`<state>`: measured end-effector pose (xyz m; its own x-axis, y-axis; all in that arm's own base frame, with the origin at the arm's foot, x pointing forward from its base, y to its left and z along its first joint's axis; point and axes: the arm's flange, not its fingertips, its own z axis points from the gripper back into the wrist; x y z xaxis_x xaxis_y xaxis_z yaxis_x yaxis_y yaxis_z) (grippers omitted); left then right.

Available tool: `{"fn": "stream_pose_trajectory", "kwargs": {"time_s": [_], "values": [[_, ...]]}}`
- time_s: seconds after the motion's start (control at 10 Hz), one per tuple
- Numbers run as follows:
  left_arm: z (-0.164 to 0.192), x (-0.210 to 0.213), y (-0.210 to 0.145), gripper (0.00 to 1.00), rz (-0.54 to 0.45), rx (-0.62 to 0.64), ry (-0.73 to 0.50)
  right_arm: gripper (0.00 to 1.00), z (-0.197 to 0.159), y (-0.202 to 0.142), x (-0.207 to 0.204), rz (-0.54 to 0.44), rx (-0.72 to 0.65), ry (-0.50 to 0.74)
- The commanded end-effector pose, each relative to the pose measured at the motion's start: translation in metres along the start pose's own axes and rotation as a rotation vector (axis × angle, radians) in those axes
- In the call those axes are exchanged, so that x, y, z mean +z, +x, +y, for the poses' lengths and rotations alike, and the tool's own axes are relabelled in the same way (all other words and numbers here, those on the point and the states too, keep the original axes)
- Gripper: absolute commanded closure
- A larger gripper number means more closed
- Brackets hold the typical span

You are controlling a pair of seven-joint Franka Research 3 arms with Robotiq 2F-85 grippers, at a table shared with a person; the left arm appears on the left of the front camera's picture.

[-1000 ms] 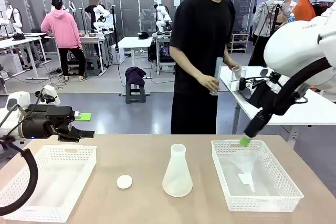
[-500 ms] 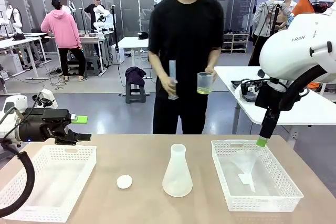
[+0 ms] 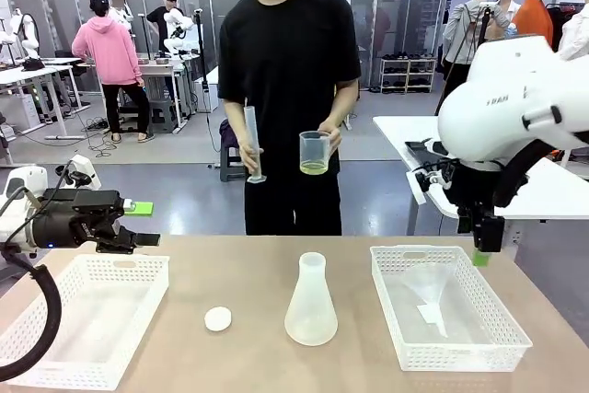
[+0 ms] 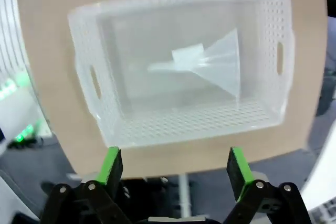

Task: Prepare the solutions needed for the experiment.
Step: Pick up the Plastic Funnel and insert it into the Big flask.

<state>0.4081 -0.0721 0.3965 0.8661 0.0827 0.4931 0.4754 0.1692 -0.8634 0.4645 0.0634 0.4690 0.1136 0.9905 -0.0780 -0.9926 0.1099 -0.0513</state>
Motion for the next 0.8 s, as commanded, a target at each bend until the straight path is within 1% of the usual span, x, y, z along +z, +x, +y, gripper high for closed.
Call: {"fn": "stream_pose_trajectory", "kwargs": {"time_s": [0.0,0.1,0.3,0.4,0.5,0.7], "values": [[0.0,-0.002,-0.001,0.0,0.007,0.001,0.01,0.0,-0.03,-0.002,-0.011,0.047,0.15,-0.123],[0.0,-0.002,-0.001,0.0,0.007,0.001,0.01,0.0,-0.04,0.001,-0.018,0.032,0.186,-0.129],[0.0,-0.002,-0.001,0.0,0.007,0.001,0.01,0.0,-0.054,0.007,-0.024,-0.053,0.156,-0.168],[0.0,-0.002,-0.001,0.0,0.007,0.001,0.01,0.0,-0.057,0.01,-0.026,-0.052,0.093,-0.153],[0.0,-0.002,-0.001,0.0,0.007,0.001,0.01,0.0,-0.047,0.01,-0.021,0.017,0.161,-0.156],[0.0,-0.002,-0.001,0.0,0.007,0.001,0.01,0.0,-0.047,0.01,-0.021,0.017,0.161,-0.156]]}}
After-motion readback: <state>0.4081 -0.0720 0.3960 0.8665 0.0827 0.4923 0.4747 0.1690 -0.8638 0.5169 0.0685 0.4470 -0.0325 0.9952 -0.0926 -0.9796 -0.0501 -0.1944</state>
